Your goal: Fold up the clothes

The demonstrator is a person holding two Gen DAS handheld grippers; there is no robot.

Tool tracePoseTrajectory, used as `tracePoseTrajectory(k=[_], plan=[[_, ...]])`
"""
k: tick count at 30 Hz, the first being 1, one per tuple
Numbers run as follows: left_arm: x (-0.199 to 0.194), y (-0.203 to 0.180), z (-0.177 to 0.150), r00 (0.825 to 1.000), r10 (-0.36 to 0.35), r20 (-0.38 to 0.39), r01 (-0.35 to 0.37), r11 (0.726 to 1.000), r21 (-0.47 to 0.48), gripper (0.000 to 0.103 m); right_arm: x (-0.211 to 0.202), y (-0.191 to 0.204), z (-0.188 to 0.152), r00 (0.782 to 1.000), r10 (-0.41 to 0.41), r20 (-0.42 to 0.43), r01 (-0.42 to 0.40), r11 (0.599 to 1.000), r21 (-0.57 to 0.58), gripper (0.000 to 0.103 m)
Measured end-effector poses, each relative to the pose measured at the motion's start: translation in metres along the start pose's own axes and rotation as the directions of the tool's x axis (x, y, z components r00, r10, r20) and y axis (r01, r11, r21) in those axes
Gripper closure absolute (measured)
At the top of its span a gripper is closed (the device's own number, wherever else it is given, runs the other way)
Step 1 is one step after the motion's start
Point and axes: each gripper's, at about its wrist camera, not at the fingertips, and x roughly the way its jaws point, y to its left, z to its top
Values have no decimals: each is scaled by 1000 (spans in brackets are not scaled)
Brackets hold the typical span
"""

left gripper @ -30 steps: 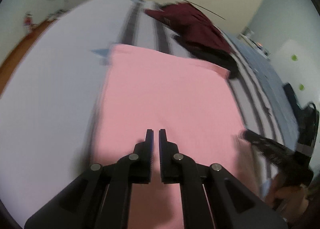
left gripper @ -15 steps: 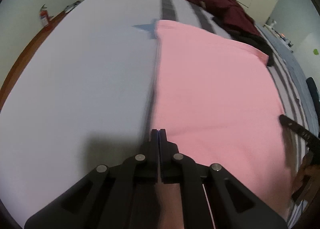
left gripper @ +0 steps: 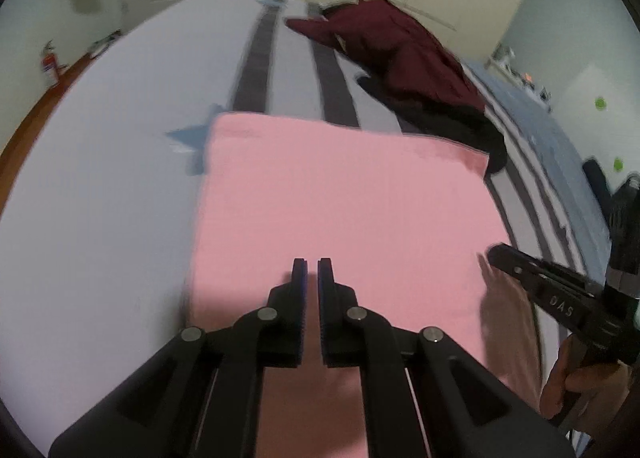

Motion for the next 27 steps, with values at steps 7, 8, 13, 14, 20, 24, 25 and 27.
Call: tracePoseTrajectory(k=[7, 8, 13, 14, 20, 24, 25, 27], plan=[[10, 34, -3, 996, 84, -7, -84, 996, -9, 101, 26, -9, 4, 999, -36, -26, 36, 999, -13, 99], [9, 44, -3, 994, 105, -7, -105, 994, -15, 101, 26, -15, 5, 999, -41, -25, 41, 999, -7, 100], [5, 82, 8, 983, 182, -13, -182, 982, -39, 101, 25, -47, 23, 996, -86, -17, 87, 995, 39, 103], [2, 90, 12, 983, 182, -14, -183, 981, -61, 101, 25, -53, 28, 994, -104, -14, 105, 993, 55, 103], [10, 55, 48, 997, 65, 46, -64, 998, -21, 101, 22, -52, 60, 992, -116, 45, 112, 991, 68, 97], [40, 32, 65, 1000, 20, 8, -20, 1000, 2, 101, 45, -22, 79, 998, -56, 30, 55, 998, 4, 97], [47, 33, 67, 999, 36, -5, -36, 999, 4, 101, 52, -19, 81, 998, -56, 18, 56, 998, 0, 97], [56, 40, 69, 998, 57, -11, -57, 998, 7, 101, 64, -21, 87, 998, -64, -6, 64, 998, 6, 97]])
